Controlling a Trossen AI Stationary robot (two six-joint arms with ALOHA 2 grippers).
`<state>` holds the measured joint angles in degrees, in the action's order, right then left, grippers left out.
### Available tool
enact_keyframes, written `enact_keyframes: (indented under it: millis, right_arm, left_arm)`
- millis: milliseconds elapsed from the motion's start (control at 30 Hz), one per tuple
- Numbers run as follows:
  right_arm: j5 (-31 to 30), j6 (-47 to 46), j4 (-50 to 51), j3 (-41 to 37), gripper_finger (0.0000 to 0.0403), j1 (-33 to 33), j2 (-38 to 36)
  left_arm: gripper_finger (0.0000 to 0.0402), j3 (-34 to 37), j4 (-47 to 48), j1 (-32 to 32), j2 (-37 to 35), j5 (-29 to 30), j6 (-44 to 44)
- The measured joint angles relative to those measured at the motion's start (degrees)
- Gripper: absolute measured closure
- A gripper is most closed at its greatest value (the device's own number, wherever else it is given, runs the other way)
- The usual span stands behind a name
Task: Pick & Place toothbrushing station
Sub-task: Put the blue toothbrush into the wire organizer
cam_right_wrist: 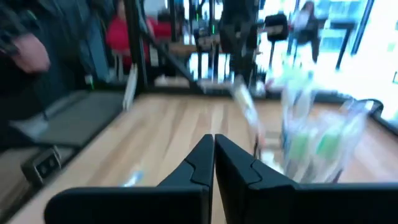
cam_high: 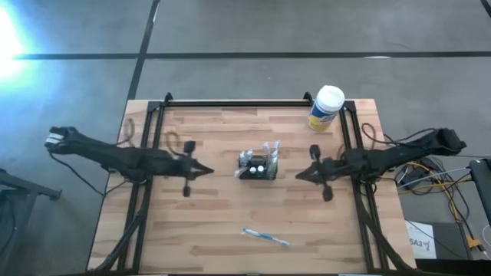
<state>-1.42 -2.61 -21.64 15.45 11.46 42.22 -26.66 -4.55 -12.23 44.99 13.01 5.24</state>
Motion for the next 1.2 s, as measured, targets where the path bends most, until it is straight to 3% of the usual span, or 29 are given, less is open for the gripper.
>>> enact_keyframes:
  millis: [133, 300, 500, 800, 1000, 1100, 1200]
  right_arm:
    - [0.31, 0.64, 0.33, -2.02, 0.0392, -0.09, -9.60]
    - [3.83, -1.32, 1.11, -5.18, 0.0392, -0.11, -18.66]
    - [2.56, -2.18, 5.42, -7.39, 0.0392, -0.15, -26.61]
    - [0.44, -2.90, 3.96, -14.96, 0.0392, -0.28, -35.01]
    - [-1.70, -1.20, 7.71, -14.96, 0.0392, -0.39, -38.14]
    - [-1.70, 0.49, 7.27, -14.96, 0.0392, -0.37, -38.89]
    - [-1.76, 1.46, 7.68, -14.96, 0.0392, -0.37, -38.81]
  left_arm:
    - [0.0396, 5.99, -5.16, 0.30, -12.67, -2.37, 3.22]
    - [0.0398, 13.56, -8.51, 1.66, -24.28, -11.18, 0.89]
    - [0.0400, 20.93, -8.53, 2.89, -32.87, -10.86, -0.42]
    - [0.0400, 26.14, -8.68, 3.54, -37.83, -10.50, -1.30]
    - [0.0398, 26.12, -8.75, 3.56, -37.86, -11.87, -0.68]
    - [0.0390, 24.37, -7.94, 3.45, -36.58, -14.58, -0.61]
    - [0.0383, 19.35, -7.61, 3.50, -33.36, -10.32, -3.37]
